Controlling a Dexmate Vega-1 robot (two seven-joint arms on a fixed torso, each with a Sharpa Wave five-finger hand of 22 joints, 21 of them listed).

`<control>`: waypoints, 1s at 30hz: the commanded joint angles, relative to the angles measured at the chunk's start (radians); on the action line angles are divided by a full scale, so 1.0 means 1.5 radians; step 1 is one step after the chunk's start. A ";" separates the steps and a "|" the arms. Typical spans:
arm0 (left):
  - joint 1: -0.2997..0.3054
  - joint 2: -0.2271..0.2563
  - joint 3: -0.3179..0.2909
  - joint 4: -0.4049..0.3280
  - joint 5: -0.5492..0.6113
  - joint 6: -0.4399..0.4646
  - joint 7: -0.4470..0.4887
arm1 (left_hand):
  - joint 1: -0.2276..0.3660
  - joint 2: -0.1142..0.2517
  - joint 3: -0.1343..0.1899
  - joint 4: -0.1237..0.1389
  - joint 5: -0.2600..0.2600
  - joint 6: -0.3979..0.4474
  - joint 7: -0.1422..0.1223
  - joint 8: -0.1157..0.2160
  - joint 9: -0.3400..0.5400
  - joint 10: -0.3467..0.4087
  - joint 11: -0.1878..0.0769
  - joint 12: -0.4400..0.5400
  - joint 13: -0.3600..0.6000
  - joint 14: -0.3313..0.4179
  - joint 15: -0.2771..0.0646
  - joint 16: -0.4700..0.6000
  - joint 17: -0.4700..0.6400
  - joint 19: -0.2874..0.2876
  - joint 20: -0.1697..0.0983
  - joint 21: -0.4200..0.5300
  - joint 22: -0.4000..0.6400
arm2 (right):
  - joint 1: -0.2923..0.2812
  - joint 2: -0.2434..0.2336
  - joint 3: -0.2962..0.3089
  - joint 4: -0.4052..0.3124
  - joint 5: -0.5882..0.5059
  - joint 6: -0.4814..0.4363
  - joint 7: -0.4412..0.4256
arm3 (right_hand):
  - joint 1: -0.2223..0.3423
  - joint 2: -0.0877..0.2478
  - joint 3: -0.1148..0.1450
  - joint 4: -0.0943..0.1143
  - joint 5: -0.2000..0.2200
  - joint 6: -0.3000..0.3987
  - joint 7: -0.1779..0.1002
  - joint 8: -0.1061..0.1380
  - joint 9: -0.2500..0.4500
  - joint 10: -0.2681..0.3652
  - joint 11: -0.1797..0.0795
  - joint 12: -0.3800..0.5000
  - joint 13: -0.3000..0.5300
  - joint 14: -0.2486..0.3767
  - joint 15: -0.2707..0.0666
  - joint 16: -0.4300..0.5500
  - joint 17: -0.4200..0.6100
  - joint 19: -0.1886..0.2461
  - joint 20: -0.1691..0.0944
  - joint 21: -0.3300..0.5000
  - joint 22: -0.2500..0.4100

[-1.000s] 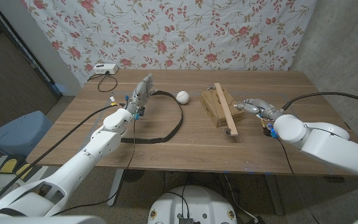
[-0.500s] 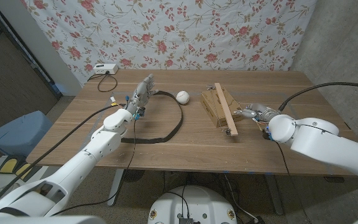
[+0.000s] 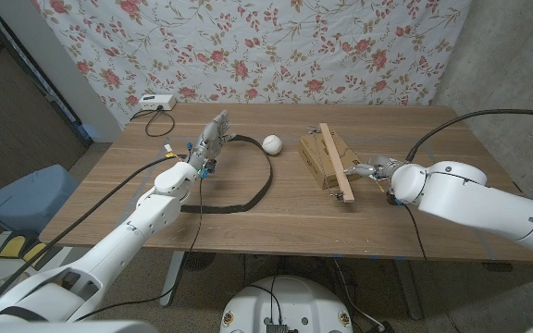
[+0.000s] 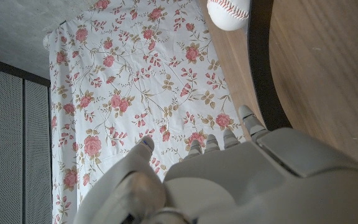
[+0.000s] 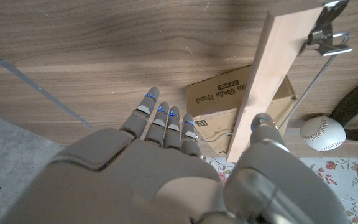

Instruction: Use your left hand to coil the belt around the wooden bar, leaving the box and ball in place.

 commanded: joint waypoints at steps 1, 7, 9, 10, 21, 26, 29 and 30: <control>0.000 0.000 -0.002 0.004 -0.003 0.005 0.000 | -0.002 -0.002 0.003 -0.003 0.004 -0.031 0.001 -0.001 0.004 -0.040 0.001 0.001 0.001 -0.033 0.005 0.000 0.001 -0.059 0.007 -0.002 0.003 | 0.081 0.010 -0.073 0.018 0.009 -0.004 0.042 | -0.010 -0.001 -0.006 0.004 0.005 0.012 0.000 0.005 0.004 0.011 0.001 0.004 0.003 0.012 0.003 0.006 0.004 0.012 0.000 0.005 0.003; 0.003 0.002 -0.004 0.004 -0.005 0.005 0.001 | -0.002 -0.002 0.003 -0.003 0.005 -0.032 0.002 -0.001 0.004 -0.041 0.002 0.000 0.001 -0.033 0.005 -0.001 0.001 -0.059 0.007 -0.003 0.003 | 0.107 0.013 -0.096 0.024 0.007 -0.001 0.062 | -0.024 -0.003 -0.014 0.011 0.007 0.020 0.002 0.006 0.004 0.020 0.004 0.006 0.003 0.019 0.005 0.007 0.006 0.016 0.001 0.005 0.003; 0.004 0.002 -0.005 0.004 -0.004 0.003 0.001 | -0.002 -0.002 0.003 -0.003 0.005 -0.032 0.002 -0.001 0.004 -0.041 0.001 0.000 0.001 -0.033 0.005 -0.001 0.001 -0.059 0.007 -0.003 0.003 | 0.124 0.013 -0.115 0.024 0.000 -0.002 0.069 | -0.026 -0.004 -0.015 0.011 0.007 0.022 0.002 0.006 0.004 0.020 0.004 0.006 0.003 0.019 0.005 0.007 0.006 0.016 0.002 0.005 0.003; 0.004 0.002 -0.005 0.004 -0.006 0.003 0.000 | -0.002 -0.002 0.004 -0.003 0.005 -0.032 0.002 -0.001 0.004 -0.041 0.002 0.000 0.001 -0.033 0.005 -0.001 0.001 -0.058 0.007 -0.003 0.003 | 0.133 0.018 -0.125 0.025 -0.003 -0.012 0.072 | -0.027 -0.004 -0.015 0.012 0.007 0.022 0.002 0.006 0.004 0.020 0.004 0.006 0.003 0.020 0.005 0.007 0.006 0.017 0.001 0.005 0.003; 0.003 0.005 -0.007 0.011 -0.008 -0.005 -0.011 | -0.003 -0.003 0.003 -0.004 0.005 -0.032 0.000 -0.001 0.004 -0.040 0.002 0.000 0.001 -0.032 0.005 -0.001 0.001 -0.059 0.008 -0.006 0.003 | 0.310 0.022 -0.326 0.042 0.084 -0.025 -0.018 | -0.016 -0.004 -0.015 0.005 0.014 0.027 0.000 0.004 0.004 0.033 -0.002 0.007 0.004 0.050 -0.005 0.013 0.003 0.046 -0.001 0.012 0.003; 0.000 0.006 -0.008 0.014 -0.009 -0.006 -0.017 | -0.003 -0.004 0.003 -0.004 0.005 -0.031 0.000 -0.001 0.004 -0.040 0.002 0.000 0.001 -0.032 0.005 -0.001 0.001 -0.058 0.009 -0.007 0.003 | 0.505 0.056 -0.518 0.091 0.376 -0.025 -0.295 | 0.007 0.000 -0.009 -0.007 0.021 0.030 -0.005 0.003 0.004 0.043 -0.012 0.008 0.005 0.070 -0.020 0.017 0.003 0.066 0.001 0.016 0.003; 0.000 0.007 -0.008 0.015 -0.009 -0.007 -0.019 | -0.004 -0.004 0.002 -0.004 0.004 -0.032 0.000 -0.001 0.004 -0.040 0.002 0.000 0.001 -0.031 0.005 -0.001 0.001 -0.058 0.009 -0.007 0.003 | 0.618 0.113 -0.635 0.154 0.612 -0.025 -0.514 | 0.014 0.001 -0.007 -0.011 0.022 0.032 -0.007 0.004 0.004 0.048 -0.013 0.009 0.006 0.076 -0.026 0.019 0.003 0.072 0.001 0.017 0.003; 0.000 0.008 -0.009 0.015 -0.010 -0.007 -0.020 | -0.004 -0.004 0.002 -0.005 0.004 -0.031 0.000 -0.001 0.004 -0.040 0.002 0.000 0.001 -0.031 0.005 0.000 0.001 -0.058 0.009 -0.008 0.003 | 0.639 0.131 -0.658 0.174 0.669 -0.025 -0.567 | 0.024 0.001 -0.006 -0.016 0.024 0.035 -0.007 0.004 0.004 0.053 -0.014 0.010 0.008 0.084 -0.031 0.022 0.004 0.080 0.006 0.019 0.003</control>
